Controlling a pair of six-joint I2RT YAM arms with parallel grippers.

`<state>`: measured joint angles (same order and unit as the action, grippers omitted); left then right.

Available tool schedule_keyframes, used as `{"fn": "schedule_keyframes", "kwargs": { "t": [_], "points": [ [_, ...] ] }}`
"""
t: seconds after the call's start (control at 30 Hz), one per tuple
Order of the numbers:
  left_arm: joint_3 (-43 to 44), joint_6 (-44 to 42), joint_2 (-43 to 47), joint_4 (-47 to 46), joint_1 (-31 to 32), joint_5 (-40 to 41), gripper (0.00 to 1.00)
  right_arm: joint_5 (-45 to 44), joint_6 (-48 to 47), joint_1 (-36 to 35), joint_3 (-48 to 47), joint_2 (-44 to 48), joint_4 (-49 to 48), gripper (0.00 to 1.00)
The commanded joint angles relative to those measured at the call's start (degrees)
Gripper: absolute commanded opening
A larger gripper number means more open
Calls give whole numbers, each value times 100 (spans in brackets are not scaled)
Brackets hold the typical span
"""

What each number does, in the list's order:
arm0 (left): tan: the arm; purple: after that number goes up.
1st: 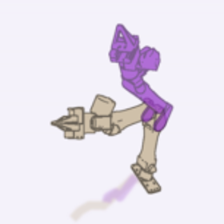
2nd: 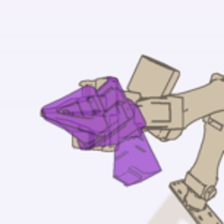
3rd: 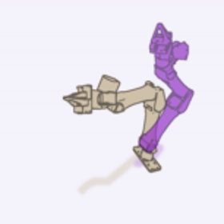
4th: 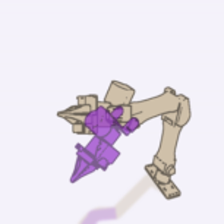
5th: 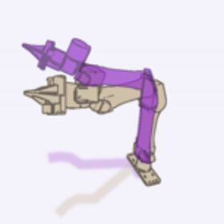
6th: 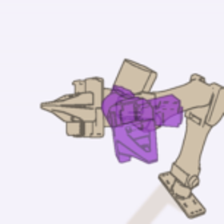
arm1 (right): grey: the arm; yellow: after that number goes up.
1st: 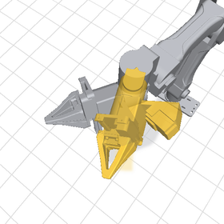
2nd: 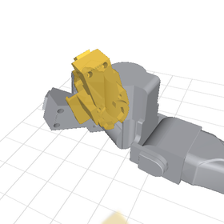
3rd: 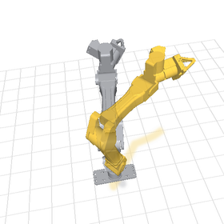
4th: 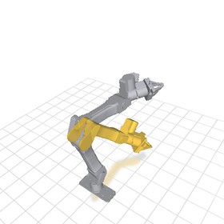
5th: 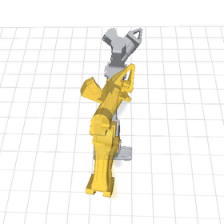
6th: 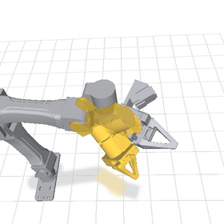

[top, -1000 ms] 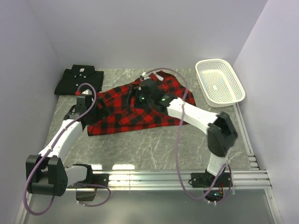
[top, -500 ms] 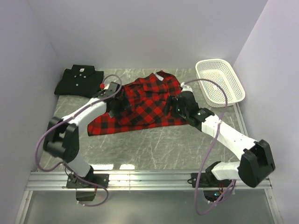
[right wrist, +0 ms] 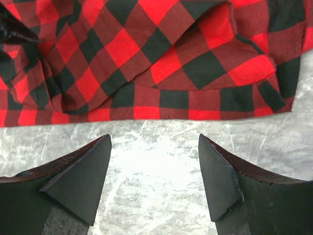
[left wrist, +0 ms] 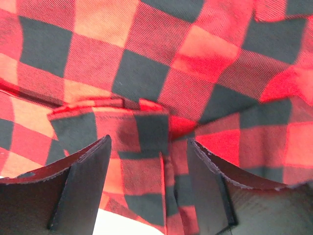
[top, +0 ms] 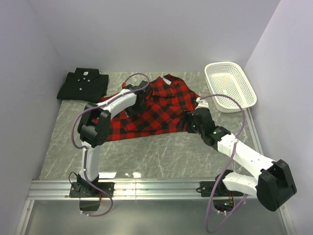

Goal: Fold and stack the long sleeve shirts
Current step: Fold the shirt

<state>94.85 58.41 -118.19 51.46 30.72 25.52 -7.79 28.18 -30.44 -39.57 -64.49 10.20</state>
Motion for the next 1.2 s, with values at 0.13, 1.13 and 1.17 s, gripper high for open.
{"fn": "schedule_keyframes", "kwargs": {
  "t": [0.13,1.13,1.17],
  "points": [
    [771,249,-529,838,13,516,66,-46,-103,-15,371,437,-738,78],
    [1659,-49,-705,840,22,1183,1,-275,-103,-173,670,639,-1011,77],
    [1825,-188,-679,735,22,1288,1,-293,-111,-173,679,639,-1011,77]
  ]
}}
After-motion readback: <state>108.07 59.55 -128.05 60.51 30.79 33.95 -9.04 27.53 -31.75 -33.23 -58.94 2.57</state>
